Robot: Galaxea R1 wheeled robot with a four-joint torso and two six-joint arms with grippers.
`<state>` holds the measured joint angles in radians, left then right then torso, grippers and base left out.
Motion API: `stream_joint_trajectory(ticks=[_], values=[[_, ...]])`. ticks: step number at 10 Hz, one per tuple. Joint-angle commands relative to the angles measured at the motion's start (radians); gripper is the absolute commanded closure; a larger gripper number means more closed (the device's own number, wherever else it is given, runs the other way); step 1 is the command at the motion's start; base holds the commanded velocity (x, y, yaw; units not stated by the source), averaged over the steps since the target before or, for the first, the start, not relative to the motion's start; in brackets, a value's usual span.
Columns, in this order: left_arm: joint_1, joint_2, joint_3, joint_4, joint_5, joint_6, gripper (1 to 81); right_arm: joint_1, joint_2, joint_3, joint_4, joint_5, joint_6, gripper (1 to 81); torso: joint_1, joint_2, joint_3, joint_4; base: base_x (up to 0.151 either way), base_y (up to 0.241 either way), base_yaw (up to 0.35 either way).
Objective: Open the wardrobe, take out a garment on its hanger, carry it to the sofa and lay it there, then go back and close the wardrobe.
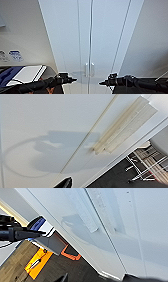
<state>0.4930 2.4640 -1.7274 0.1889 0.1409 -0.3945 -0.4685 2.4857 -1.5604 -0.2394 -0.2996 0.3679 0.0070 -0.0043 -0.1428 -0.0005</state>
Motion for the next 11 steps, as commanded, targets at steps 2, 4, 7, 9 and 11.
stream_joint_trajectory(ticks=[2,4,7,9,11], values=[[-0.191,0.089,-0.064,-0.013,0.022,0.000,1.0,0.199,0.001,0.001,0.041,-0.006,0.005,1.0,0.000,0.000,0.000,0.000,0.000,0.000,0.000],[-0.217,0.150,-0.135,-0.006,0.061,0.002,1.0,0.248,0.029,-0.010,0.052,-0.010,0.020,1.0,0.001,0.001,-0.001,0.000,0.000,0.000,0.000],[-0.224,0.208,-0.213,-0.002,0.071,0.003,1.0,0.274,0.096,-0.079,0.060,-0.007,0.020,1.0,0.001,0.002,-0.001,0.000,0.000,0.000,0.000],[-0.237,0.243,-0.253,0.000,0.071,0.003,1.0,0.283,0.141,-0.125,0.063,-0.001,0.022,1.0,0.001,0.002,-0.002,0.000,0.000,0.000,0.000],[-0.247,0.296,-0.300,0.012,0.072,0.003,1.0,0.293,0.179,-0.148,0.061,0.011,0.033,1.0,0.001,0.002,-0.002,0.000,0.000,0.000,0.000]])
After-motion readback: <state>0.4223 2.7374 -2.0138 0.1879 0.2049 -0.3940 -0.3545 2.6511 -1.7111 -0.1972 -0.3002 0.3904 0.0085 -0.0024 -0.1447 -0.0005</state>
